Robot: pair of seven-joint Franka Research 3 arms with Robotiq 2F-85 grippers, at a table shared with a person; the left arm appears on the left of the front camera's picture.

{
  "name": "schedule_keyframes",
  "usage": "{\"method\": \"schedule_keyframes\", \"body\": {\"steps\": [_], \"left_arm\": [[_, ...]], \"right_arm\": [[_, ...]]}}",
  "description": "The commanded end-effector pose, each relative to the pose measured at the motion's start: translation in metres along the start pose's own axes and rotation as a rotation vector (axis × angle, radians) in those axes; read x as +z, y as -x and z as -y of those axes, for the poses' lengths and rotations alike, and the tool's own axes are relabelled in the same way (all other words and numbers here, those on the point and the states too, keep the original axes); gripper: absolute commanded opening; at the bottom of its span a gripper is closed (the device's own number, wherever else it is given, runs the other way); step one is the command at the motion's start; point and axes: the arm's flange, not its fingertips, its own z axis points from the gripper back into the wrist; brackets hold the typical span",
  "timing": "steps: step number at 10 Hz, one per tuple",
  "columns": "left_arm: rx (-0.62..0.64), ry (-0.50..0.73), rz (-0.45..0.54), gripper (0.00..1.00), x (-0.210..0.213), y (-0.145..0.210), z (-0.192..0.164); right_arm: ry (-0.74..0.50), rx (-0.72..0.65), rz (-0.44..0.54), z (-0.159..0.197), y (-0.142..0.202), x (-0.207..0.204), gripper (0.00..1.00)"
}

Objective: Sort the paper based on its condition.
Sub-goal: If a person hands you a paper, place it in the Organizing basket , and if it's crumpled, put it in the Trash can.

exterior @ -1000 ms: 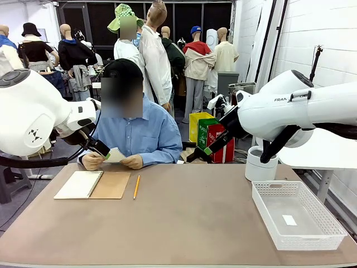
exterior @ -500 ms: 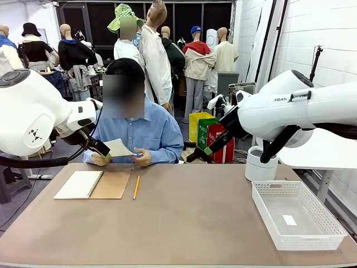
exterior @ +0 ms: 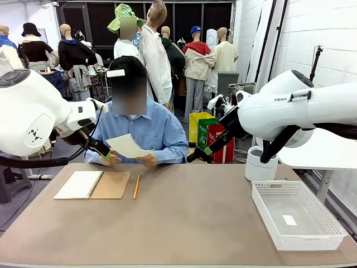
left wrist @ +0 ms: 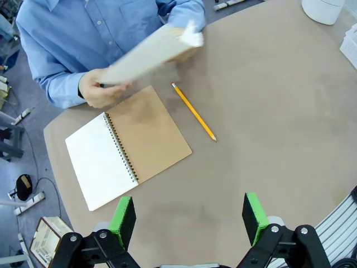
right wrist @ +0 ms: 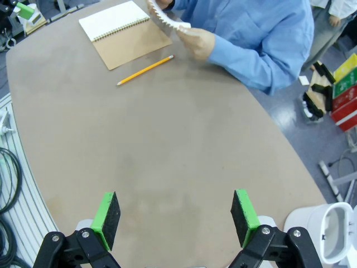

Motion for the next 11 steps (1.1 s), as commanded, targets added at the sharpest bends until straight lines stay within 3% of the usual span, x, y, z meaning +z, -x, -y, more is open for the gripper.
{"method": "schedule_keyframes", "body": {"steps": [1, 11], "left_arm": [[0.0, 0.002, -0.005, 1.0, 0.0, 0.0005, -0.0003], [0.0, 0.002, -0.005, 1.0, 0.0, 0.0005, -0.0003]], "right_arm": [[0.004, -0.009, -0.003, -0.0008, 0.0005, -0.0006, 1.0], [0.004, -0.009, -0.003, -0.0008, 0.0005, -0.0006, 1.0]]}}
